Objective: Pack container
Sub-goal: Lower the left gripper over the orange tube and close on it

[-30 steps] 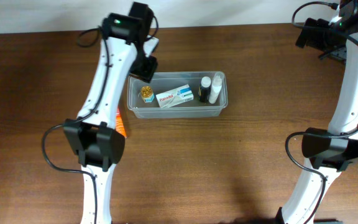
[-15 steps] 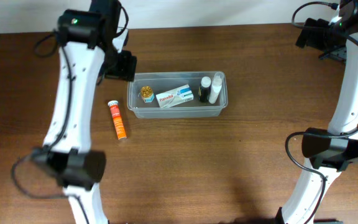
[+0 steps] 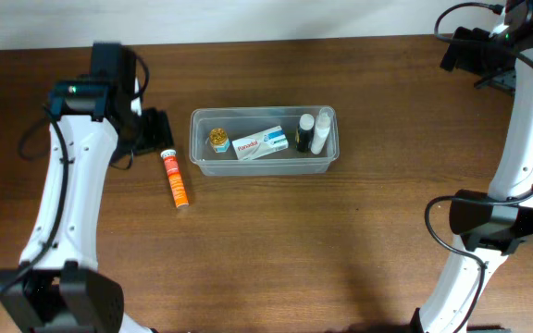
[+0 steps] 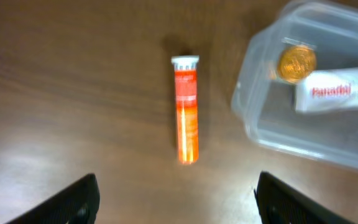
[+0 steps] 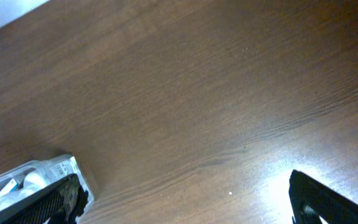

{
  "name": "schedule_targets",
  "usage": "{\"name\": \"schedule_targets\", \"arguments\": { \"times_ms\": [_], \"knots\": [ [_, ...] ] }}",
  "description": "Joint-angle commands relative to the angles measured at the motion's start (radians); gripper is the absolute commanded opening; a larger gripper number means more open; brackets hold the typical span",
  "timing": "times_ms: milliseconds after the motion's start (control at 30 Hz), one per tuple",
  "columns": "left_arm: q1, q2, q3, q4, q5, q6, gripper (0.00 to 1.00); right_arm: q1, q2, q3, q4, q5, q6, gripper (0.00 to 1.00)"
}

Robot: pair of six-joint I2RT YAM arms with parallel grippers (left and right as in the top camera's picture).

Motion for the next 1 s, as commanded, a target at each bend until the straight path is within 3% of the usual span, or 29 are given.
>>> {"name": "schedule_targets", "arguments": {
  "times_ms": [0, 133, 267, 533, 967],
  "knots": [
    [0.031, -0.014, -0.181, 0.137, 0.15, -0.097, 0.8, 0.004, -0.011, 0.01, -0.003, -0.002, 0.008, 0.98],
    [0.039, -0.013, -0.349, 0.339, 0.163, -0.187, 0.8, 0.004, -0.011, 0.01, -0.003, -0.002, 0.008, 0.98],
    [0.039, -0.008, -0.408, 0.423, 0.15, -0.188, 0.8, 0.004, -0.011, 0.01, -0.003, -0.002, 0.008, 0.98],
    [0.039, 0.025, -0.426, 0.455, 0.062, -0.183, 0.81, 0.004, -0.011, 0.01, -0.003, -0.002, 0.008, 0.98],
    [0.031, 0.161, -0.426, 0.48, 0.061, -0.013, 0.81, 0.004, -0.011, 0.01, -0.003, -0.002, 0.008, 0.99]
  ]
}}
